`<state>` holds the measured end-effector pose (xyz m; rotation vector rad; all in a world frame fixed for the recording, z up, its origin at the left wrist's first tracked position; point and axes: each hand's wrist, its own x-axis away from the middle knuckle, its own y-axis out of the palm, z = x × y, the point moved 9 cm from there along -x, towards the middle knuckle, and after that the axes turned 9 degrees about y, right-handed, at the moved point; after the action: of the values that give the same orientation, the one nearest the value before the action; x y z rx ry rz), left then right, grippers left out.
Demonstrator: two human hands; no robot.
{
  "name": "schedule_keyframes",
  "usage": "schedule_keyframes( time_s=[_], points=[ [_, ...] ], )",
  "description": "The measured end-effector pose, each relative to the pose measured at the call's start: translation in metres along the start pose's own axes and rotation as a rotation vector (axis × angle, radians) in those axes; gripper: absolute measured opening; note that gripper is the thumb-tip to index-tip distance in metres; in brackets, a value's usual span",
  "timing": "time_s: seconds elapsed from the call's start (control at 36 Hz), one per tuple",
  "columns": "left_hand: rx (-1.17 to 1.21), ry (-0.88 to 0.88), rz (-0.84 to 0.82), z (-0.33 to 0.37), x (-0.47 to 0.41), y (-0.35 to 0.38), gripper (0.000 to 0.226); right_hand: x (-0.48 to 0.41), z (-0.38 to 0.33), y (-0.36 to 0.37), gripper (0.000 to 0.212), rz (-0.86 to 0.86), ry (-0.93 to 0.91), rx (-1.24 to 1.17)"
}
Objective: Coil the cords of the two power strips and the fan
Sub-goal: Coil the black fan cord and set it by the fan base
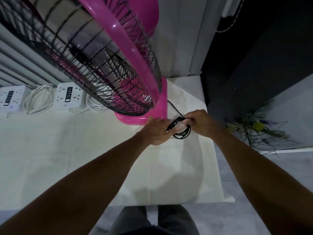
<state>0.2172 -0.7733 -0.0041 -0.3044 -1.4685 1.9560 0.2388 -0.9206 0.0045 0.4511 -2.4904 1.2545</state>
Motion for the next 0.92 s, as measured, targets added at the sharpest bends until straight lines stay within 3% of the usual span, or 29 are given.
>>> schedule_keyframes(
  time_s=[0.11, 0.25, 0.36, 0.5, 0.61, 0.78, 0.92],
  points=[
    [-0.048, -0.002, 0.013, 0.002, -0.003, -0.003, 0.081, 0.000, 0.001, -0.001, 0.017, -0.014, 0.013, 0.029],
    [-0.292, -0.081, -0.004, 0.005, -0.004, -0.007, 0.103, 0.000, 0.007, -0.002, 0.018, -0.036, 0.052, -0.010],
    [-0.390, -0.302, -0.149, 0.000, -0.003, 0.002, 0.096, -0.001, 0.006, -0.004, 0.018, -0.027, 0.041, -0.031],
    [-0.474, -0.368, -0.285, 0.004, -0.010, 0.004, 0.094, -0.006, 0.010, -0.007, 0.024, 0.006, 0.038, -0.076],
    [-0.410, -0.294, -0.338, 0.009, -0.015, 0.009, 0.099, -0.011, 0.026, -0.012, 0.019, 0.081, 0.092, -0.108],
    [-0.300, -0.098, -0.270, 0.010, -0.021, 0.008, 0.078, -0.014, 0.040, -0.007, 0.014, 0.047, 0.175, -0.171],
    [-0.152, -0.079, -0.170, 0.010, -0.023, 0.000, 0.089, -0.018, 0.042, -0.004, 0.017, 0.051, 0.186, -0.253]
  ],
)
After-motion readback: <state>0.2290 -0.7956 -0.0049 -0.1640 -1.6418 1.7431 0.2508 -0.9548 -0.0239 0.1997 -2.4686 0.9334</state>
